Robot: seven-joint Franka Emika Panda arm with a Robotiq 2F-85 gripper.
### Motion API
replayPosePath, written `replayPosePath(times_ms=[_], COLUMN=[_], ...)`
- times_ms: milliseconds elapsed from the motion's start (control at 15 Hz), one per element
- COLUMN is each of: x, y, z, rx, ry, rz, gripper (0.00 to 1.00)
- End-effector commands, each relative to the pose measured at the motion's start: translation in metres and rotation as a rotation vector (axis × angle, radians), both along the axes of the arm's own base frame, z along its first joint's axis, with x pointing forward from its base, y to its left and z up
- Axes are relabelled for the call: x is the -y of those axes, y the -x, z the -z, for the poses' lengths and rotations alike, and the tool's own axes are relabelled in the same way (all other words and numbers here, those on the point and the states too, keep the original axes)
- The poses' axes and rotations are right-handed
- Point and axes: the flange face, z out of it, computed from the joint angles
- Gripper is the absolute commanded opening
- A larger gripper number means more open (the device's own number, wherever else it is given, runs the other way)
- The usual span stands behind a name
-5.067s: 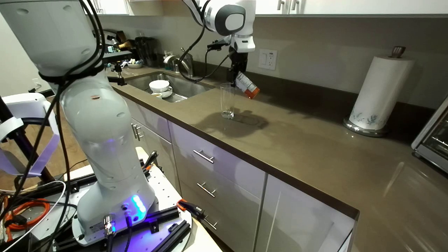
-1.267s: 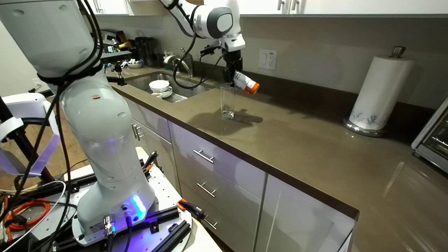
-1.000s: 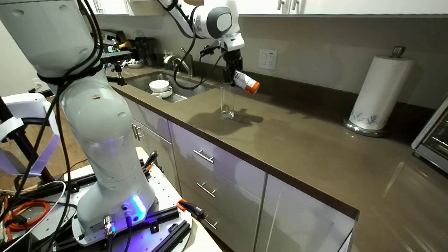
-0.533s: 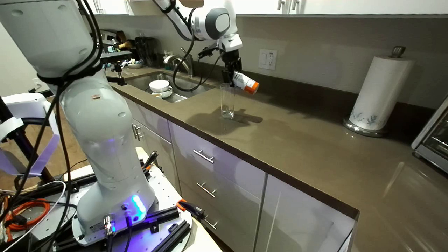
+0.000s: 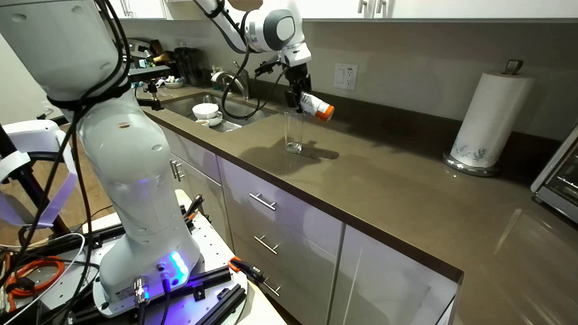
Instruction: Pick up the can, pour its contents in the glass cup and put it down
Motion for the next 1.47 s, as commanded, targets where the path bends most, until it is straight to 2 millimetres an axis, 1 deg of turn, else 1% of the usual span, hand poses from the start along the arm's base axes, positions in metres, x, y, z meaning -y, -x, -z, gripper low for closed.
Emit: replayPosePath(times_ms=[0, 267, 1000, 1400], x=[-0.001, -0.003, -0.017, -0.019], y=[0.008, 0.01, 0.015, 0.015], z=[-0.007, -0.008, -0.01, -0.01], rx=[0.043, 0.048, 0.071, 0.079], ry=[0.014, 0.022, 0.066, 0.076], rz=[0.019, 0.017, 0.029, 0.03], gripper=[0.28, 0.28, 0.28, 0.28])
